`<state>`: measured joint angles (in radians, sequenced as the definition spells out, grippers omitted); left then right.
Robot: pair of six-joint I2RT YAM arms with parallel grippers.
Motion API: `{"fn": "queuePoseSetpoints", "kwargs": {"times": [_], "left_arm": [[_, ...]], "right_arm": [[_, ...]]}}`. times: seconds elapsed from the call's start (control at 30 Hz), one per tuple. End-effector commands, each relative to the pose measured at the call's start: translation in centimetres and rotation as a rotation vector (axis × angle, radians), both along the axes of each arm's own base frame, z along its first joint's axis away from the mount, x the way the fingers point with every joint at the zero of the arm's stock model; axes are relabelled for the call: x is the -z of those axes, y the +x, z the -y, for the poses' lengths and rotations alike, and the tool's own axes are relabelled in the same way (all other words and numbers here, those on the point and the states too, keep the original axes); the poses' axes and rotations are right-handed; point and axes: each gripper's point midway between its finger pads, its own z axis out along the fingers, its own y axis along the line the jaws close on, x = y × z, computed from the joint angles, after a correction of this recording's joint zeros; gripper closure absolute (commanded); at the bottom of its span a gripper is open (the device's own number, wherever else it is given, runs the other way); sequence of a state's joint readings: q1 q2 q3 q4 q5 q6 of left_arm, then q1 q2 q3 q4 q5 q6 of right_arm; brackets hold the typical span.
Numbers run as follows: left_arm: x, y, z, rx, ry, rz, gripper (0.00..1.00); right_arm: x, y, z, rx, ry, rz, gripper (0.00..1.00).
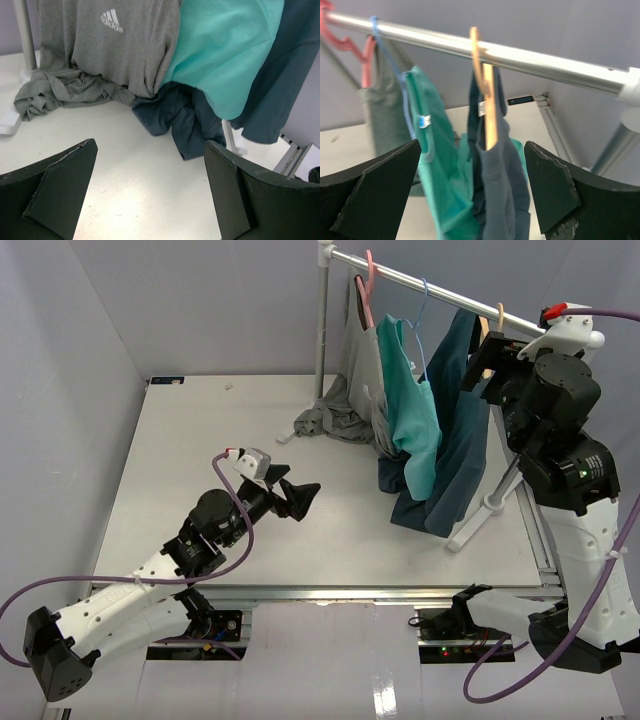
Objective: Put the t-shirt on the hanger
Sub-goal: Reset both arms
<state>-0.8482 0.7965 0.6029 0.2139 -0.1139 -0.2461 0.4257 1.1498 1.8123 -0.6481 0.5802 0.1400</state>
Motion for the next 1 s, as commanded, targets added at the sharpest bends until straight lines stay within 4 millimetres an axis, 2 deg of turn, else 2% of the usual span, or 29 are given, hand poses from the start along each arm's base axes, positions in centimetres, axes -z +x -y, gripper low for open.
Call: {"fn": "queuePoseSetpoints", "kwargs": {"times": [0.0,0.03,0.1,0.23,0.27,0.33,0.43,0.53,0.67,0.8,0.9,0.97], "left_arm": [[1.4,-0.4,0.1,0.018,-0.01,-0.004,0.02],[1.7,-0.4,0.1,0.016,-0.007,-0.006,0.02],[2.0,-0.4,0.1,0.016,-0.003,-0.005,0.02],[2.5,-0.3,-0.2,0.007,0.007,0.007,0.02],[2.6,-0.4,-0.3,0.005,0.005,0.009,0.02],[2.6,-0.9,-0.4,0.019,0.002,0.012,0.02],[2.5,-1.5,-0.8,0.032,-0.012,0.02,0.02],[2.1,-1.9,-1.6,0.01,-0.036,0.019,0.02],[1.1,-2.5,-2.6,-0.009,-0.066,0.007,0.02],[-0.6,-4.4,-1.8,0.089,-0.102,0.022,0.02],[-0.8,-5.0,-1.6,0.112,-0.082,0.022,0.02],[-0.7,-5.3,-1.6,0.115,-0.072,0.028,0.02]], "right_arm": [[-0.3,-1.3,-3.4,-0.169,-0.004,-0.043,0.1],[-0.9,-1.6,-3.4,-0.166,-0.003,-0.039,0.1],[-1.5,-2.2,-5.3,-0.234,0.003,-0.028,0.1],[-2.1,-4.1,-11.5,-0.421,-0.009,0.009,0.1],[-1.7,-4.8,-14.1,-0.466,-0.03,0.005,0.1],[-0.3,-5.9,-17.3,-0.474,-0.112,-0.018,0.1],[2.6,-7.2,-20.9,-0.492,-0.179,-0.05,0.1],[4.4,-8.8,-21.2,-0.514,-0.131,-0.036,0.1],[10.5,-10.1,-20.9,-0.556,-0.078,-0.066,0.1],[15.0,-11.9,-18.6,-0.62,0.0,-0.071,0.1],[17.9,-12.2,-16.5,-0.576,0.045,-0.095,0.1],[19.3,-12.6,-16.0,-0.609,0.028,-0.066,0.1]]}}
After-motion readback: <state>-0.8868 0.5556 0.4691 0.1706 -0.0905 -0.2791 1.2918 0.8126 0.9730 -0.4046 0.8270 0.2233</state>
